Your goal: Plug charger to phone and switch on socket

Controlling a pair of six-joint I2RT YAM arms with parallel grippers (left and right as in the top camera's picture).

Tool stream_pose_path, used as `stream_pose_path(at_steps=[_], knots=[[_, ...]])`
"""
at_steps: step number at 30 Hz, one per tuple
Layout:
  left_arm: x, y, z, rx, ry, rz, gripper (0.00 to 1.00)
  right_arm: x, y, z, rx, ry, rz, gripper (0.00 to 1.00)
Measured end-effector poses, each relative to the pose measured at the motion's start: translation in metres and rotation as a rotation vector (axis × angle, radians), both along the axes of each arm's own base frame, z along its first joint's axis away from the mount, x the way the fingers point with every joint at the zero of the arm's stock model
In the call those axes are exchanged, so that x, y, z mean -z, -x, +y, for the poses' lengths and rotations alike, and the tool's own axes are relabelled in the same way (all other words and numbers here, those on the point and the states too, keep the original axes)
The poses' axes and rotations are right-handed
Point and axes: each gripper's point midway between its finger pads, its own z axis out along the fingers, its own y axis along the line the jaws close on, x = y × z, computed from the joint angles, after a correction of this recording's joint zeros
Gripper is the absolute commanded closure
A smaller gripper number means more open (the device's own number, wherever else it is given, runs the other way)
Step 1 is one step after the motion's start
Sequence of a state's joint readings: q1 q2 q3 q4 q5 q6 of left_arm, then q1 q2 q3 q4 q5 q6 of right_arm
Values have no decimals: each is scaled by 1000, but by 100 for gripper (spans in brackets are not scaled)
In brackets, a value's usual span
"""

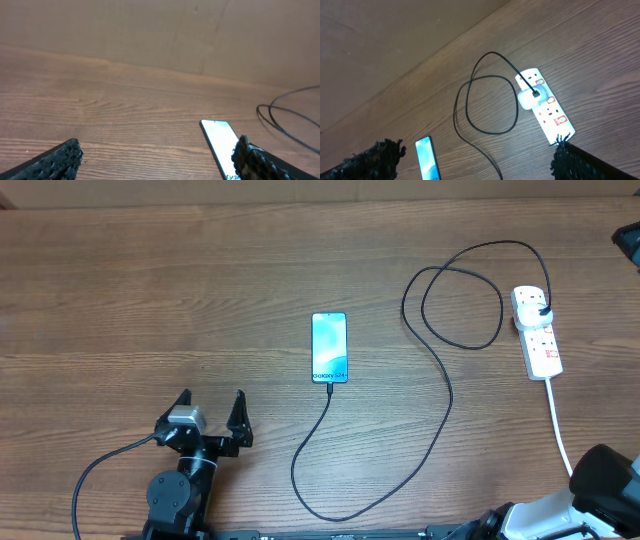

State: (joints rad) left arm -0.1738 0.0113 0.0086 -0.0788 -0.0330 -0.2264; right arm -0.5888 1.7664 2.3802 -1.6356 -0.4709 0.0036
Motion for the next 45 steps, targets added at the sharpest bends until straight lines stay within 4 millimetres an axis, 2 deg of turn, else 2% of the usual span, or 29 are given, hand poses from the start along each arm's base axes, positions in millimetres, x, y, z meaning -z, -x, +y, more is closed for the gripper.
stream_pose_path(at_steps=[9,17,21,29,45], knots=[[0,0,2,-3,-27,-3,0,0,0,0,1,0,0,0],[0,-3,29,-111,-25,-2,0,0,0,0,1,0,0,0],[0,-3,35,-137,-27,-2,0,0,0,0,0,0,0,0],[0,-3,37,-136,-94,-6,0,0,0,0,0,0,0,0],[0,-3,37,-135,-105,-7,0,0,0,0,0,0,0,0]])
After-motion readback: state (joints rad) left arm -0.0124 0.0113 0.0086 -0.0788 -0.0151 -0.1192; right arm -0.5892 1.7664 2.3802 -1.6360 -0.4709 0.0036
